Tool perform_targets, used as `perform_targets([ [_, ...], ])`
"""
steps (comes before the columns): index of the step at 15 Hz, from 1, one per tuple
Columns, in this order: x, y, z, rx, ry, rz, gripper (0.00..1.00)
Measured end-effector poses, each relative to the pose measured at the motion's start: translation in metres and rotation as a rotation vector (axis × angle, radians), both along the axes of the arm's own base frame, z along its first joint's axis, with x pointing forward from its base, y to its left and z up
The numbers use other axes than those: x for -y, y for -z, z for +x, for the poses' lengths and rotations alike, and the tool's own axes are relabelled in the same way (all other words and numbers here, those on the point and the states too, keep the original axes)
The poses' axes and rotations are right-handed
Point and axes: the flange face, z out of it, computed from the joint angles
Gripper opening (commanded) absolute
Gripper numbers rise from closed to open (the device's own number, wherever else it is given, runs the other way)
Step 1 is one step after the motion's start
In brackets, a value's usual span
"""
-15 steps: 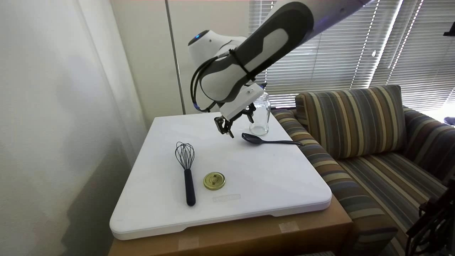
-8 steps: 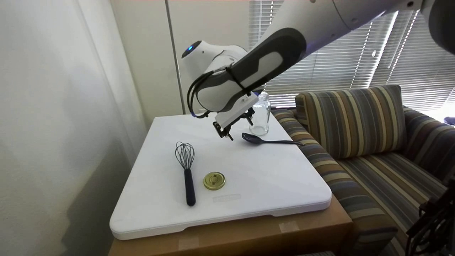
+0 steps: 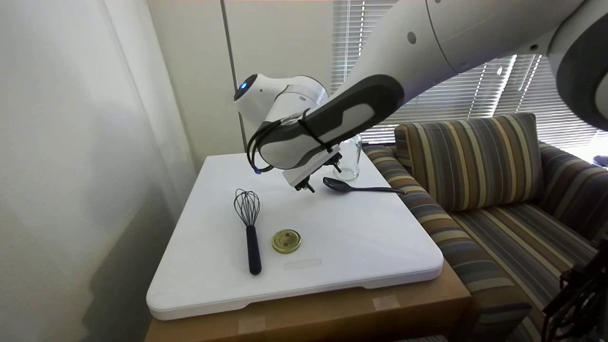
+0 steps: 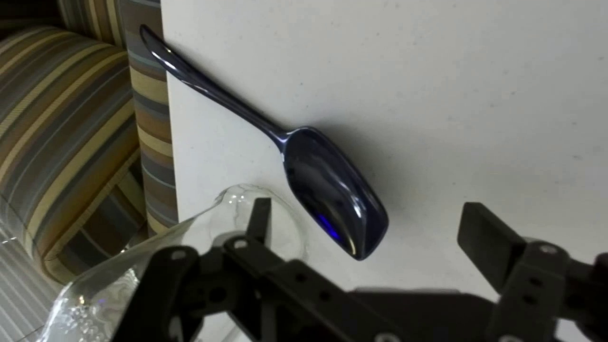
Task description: Put the spoon in the glass jar
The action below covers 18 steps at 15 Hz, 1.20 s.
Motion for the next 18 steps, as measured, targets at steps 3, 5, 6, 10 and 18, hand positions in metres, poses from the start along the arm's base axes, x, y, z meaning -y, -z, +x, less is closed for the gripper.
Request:
perform_targets([
  [3, 0.007, -0.002, 0.001, 0.010, 0.031, -0.065, 1.00],
  [5, 0.011, -0.001, 0.000, 0.009, 0.047, -0.091, 1.00],
  [6, 0.013, 0.000, 0.000, 0.007, 0.053, -0.099, 1.00],
  [10, 0.014, 0.009, -0.004, -0.008, 0.063, -0.122, 1.00],
  [18, 0.017, 0.013, -0.007, -0.013, 0.066, -0.161, 1.00],
])
